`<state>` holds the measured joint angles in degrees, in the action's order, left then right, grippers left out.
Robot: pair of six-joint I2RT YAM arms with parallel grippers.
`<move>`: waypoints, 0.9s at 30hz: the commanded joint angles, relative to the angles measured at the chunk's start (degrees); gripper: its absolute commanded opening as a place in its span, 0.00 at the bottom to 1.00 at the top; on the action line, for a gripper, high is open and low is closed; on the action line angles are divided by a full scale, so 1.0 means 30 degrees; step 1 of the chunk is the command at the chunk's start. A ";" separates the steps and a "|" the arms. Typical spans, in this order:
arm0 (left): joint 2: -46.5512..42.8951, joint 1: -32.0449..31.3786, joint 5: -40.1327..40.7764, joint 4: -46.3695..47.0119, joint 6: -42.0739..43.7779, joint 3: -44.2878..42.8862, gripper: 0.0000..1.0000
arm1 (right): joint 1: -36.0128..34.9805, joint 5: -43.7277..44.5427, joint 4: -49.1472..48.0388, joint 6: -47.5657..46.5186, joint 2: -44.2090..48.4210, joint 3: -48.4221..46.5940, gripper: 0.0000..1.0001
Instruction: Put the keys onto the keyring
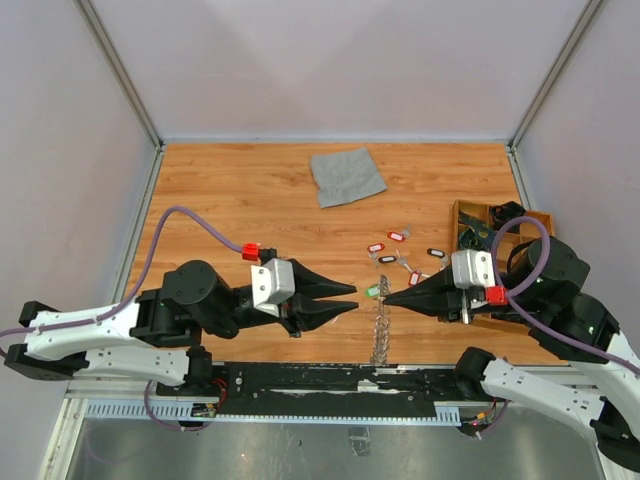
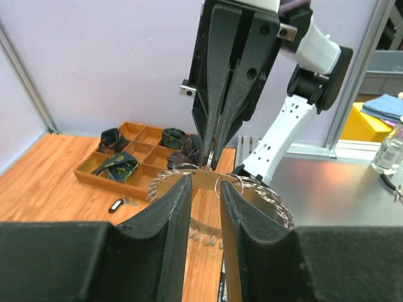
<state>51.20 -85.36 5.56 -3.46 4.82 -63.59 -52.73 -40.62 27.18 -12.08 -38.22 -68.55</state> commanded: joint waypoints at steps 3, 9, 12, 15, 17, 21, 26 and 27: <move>-0.0960 -0.0110 0.0064 0.0959 -0.0557 0.0917 0.31 | -0.0259 -0.1646 -0.6608 0.0305 0.1378 0.2560 0.00; -0.1247 -0.0110 -0.0425 0.0907 -0.0734 0.1364 0.30 | -0.0240 -0.2829 -0.9218 -0.0295 0.1621 0.3576 0.00; -0.1525 -0.0109 -0.0653 0.0862 -0.0724 0.1598 0.30 | -0.0236 -0.3378 -1.0710 -0.0278 0.1635 0.3929 0.00; -0.1889 -0.0096 -0.0838 0.0880 -0.0708 0.1811 0.29 | -0.0251 -0.3862 -1.2252 -0.0155 0.1664 0.4367 0.00; -0.2117 -0.0094 -0.0893 0.0913 -0.0714 0.1902 0.28 | -0.0240 -0.4183 -1.3147 -0.0283 0.1705 0.4663 0.00; -0.2544 -0.0109 -0.0945 0.0975 -0.0594 0.1879 0.27 | -0.0251 -0.4730 -1.4686 -0.1415 0.1924 0.5432 0.00; -0.2638 -0.0101 -0.1271 0.1098 -0.0338 0.1480 0.25 | -0.0276 -0.4895 -1.5768 -0.2219 0.1702 0.6016 0.00; -0.2625 -0.0109 -0.1313 0.1199 -0.0269 0.1415 0.25 | -0.0310 -0.4824 -1.5868 -0.2120 0.1560 0.5959 0.00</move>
<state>43.64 -85.36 2.92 -2.17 3.03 -58.06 -52.73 -53.98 -13.13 -15.75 -33.01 -50.65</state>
